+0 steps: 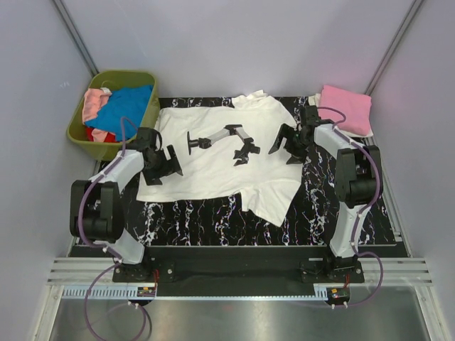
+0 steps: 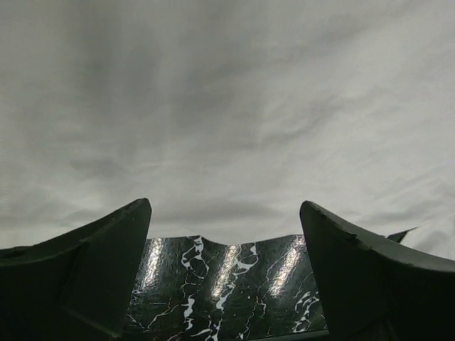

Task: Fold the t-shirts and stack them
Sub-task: Flatten the tshirt out

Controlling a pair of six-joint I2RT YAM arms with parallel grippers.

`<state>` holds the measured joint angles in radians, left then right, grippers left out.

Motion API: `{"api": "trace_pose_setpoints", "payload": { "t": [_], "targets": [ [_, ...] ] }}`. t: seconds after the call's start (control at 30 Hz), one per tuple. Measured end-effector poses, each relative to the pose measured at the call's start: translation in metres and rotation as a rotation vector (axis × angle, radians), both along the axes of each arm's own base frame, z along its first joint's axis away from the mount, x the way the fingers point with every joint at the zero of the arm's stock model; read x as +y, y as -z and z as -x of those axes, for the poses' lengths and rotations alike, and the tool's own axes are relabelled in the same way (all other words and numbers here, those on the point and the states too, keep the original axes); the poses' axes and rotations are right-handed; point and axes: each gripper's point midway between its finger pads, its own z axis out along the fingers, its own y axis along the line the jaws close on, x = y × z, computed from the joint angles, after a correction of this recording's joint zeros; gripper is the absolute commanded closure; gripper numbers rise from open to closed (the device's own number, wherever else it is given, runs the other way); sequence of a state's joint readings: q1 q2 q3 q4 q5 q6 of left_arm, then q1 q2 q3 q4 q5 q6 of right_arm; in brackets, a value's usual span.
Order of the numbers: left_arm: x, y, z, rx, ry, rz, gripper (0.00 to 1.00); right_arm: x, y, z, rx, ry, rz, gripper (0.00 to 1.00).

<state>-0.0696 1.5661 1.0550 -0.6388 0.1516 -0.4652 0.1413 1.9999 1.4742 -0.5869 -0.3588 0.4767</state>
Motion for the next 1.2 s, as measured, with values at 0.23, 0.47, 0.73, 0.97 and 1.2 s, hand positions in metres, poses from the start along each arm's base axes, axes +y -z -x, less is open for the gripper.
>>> {"api": "trace_pose_setpoints", "payload": {
  "t": [0.23, 0.47, 0.73, 0.97, 1.2],
  "targets": [
    [-0.003, 0.04, 0.002, 0.072, -0.006, -0.001, 0.1, -0.041, 0.031, 0.018, 0.103, 0.129, 0.017, 0.09],
    [-0.013, 0.041, 0.004, 0.063, 0.019, 0.0, 0.1, -0.1, 0.031, 0.046, 0.136, 0.337, -0.03, 0.09],
    [-0.019, -0.004, 0.019, -0.05, 0.016, -0.008, 0.1, -0.123, 0.032, 0.074, 0.178, 0.396, 0.018, 0.07],
    [0.004, -0.001, 0.059, -0.068, -0.132, -0.034, 0.11, -0.117, 0.017, 0.086, 0.183, 0.361, 0.038, 0.07],
    [0.048, 0.026, 0.08, 0.015, -0.336, -0.029, 0.19, -0.028, -0.065, 0.085, -0.054, 0.136, 0.072, 0.06]
  ]
}}
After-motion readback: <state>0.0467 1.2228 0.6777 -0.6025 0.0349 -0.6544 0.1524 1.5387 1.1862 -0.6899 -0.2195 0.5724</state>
